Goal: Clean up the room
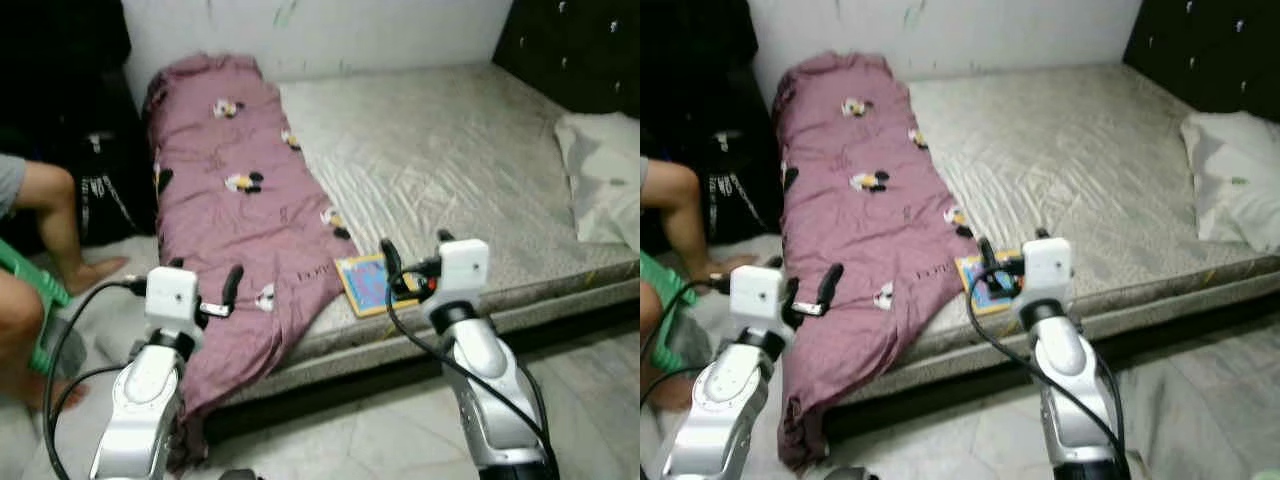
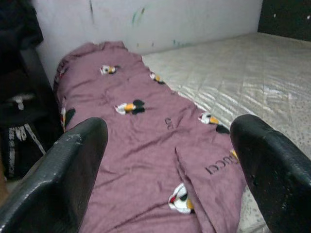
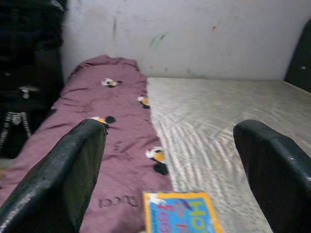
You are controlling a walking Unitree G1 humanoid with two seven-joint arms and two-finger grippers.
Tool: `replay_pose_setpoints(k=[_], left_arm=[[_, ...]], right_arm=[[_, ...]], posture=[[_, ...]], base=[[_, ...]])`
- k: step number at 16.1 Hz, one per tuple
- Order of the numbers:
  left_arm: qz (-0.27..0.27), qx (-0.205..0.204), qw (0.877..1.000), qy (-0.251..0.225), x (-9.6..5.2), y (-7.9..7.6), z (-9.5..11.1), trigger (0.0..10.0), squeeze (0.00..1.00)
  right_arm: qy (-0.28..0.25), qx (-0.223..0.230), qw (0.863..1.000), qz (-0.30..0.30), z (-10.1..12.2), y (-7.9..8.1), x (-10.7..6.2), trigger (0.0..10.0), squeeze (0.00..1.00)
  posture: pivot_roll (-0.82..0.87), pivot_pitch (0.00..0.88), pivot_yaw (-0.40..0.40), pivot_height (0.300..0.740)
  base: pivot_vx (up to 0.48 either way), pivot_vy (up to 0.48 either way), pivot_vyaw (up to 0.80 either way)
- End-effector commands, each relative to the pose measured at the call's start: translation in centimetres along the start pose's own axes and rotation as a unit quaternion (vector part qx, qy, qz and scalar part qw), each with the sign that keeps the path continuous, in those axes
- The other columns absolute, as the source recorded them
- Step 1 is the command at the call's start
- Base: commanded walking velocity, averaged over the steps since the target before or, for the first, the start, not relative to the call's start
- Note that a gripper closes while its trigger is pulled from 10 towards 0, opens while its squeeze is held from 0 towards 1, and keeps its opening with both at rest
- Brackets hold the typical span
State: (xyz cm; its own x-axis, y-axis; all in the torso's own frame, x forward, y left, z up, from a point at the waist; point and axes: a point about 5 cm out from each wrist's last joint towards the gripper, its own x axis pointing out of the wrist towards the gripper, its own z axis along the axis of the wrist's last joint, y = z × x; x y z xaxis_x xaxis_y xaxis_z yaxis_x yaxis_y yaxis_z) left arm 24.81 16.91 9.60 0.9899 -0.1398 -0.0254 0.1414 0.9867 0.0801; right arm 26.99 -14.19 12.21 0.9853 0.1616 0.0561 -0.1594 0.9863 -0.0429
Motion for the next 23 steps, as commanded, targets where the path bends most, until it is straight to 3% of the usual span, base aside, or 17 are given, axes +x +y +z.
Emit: replay_pose_setpoints(k=[1, 16, 23], left_arm=[[-0.015, -0.008, 1.0, -0.011, 0.16, -0.6, 0.5, 10.0, 0.0], [-0.021, -0.014, 1.0, -0.008, 0.28, -0.84, 0.62, 10.0, 0.0], [-0.003, -0.004, 1.0, -0.006, 0.56, -0.67, 0.63, 10.0, 0.0]], right_arm=[[0.003, -0.008, 1.0, -0.021, -0.11, -1.07, -0.23, 10.0, 0.0], [-0.014, -0.009, 1.0, -0.015, 0.77, -0.67, 0.07, 10.0, 0.0], [-0.017, -0.01, 1.0, -0.001, 0.75, -0.31, 0.01, 10.0, 0.0]], posture=[[-0.05, 0.016, -0.034, 0.74], [-0.05, 0.021, -0.03, 0.74], [-0.05, 0.019, -0.03, 0.74]], base=[[0.311, 0.0, 0.0], [0.256, 0.0, 0.0], [0.0, 0.0, 0.78]])
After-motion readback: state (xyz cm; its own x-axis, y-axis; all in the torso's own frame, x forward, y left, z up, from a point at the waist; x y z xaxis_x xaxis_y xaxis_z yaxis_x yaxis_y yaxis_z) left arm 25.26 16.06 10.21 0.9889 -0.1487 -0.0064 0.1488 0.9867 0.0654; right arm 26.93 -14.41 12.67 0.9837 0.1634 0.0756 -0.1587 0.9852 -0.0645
